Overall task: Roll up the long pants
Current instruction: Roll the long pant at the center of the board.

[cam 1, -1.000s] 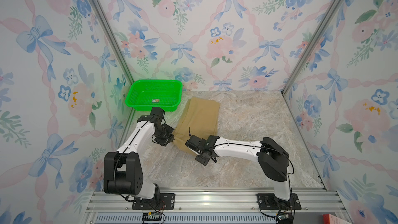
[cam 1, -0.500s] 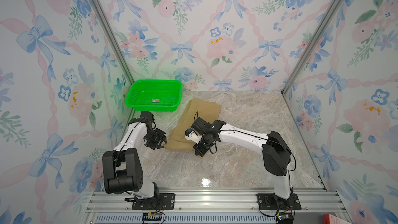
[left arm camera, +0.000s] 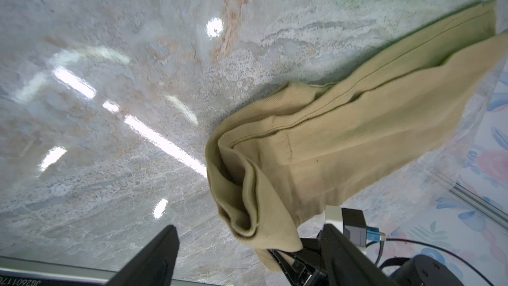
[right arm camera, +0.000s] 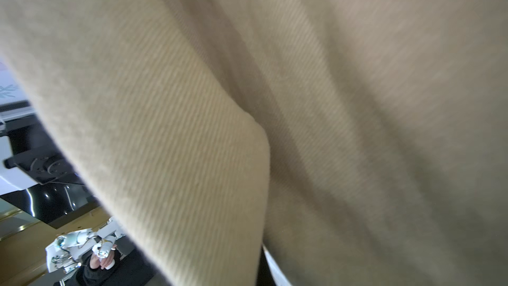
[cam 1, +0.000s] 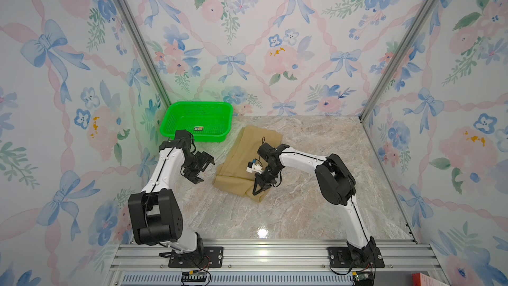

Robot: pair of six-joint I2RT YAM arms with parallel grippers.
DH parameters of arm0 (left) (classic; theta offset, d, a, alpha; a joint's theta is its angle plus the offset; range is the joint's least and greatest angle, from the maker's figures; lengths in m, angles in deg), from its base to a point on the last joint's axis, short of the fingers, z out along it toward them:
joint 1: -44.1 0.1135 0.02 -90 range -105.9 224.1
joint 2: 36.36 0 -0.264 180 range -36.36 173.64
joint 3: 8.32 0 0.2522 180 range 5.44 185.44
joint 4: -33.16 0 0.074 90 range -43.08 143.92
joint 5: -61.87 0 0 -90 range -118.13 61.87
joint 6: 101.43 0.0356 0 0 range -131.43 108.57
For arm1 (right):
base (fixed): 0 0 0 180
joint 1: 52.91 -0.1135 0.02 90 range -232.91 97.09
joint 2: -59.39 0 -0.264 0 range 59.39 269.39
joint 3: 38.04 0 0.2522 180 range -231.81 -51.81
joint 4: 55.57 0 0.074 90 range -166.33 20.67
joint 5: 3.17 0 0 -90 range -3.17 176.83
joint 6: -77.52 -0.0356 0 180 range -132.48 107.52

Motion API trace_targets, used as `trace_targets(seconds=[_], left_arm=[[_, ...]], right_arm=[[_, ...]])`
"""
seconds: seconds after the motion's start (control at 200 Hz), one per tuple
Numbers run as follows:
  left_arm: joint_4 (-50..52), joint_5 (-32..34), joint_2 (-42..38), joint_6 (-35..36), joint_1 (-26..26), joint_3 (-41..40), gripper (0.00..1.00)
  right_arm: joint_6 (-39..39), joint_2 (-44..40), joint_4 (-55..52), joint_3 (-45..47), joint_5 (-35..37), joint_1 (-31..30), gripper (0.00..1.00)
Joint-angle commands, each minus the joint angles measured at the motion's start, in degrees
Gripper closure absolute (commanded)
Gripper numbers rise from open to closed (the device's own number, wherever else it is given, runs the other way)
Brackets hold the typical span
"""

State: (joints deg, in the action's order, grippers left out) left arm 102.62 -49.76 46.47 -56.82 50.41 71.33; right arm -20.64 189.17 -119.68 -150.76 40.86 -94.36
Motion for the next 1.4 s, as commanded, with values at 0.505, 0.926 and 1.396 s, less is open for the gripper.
trace_targets(seconds=[0.505, 0.926, 1.396], left_arm=[[-33.46, -11.64, -5.81, -6.43, -2.49, -25.11, 0.01], [-42.95, -8.62, 3.90, -9.97, -6.02, -27.24, 0.09], [-31.75, -4.47, 12.51, -6.98, -7.29, -16.42, 1.00]], right_arm=[[-0.89, 7.52, -3.24, -4.40, -2.61, 1.49, 1.00], [-0.89, 11.21, -6.64, -9.05, -4.48, 1.38, 1.00], [5.26, 5.54, -14.68, -11.30, 18.64, -2.13, 0.01]])
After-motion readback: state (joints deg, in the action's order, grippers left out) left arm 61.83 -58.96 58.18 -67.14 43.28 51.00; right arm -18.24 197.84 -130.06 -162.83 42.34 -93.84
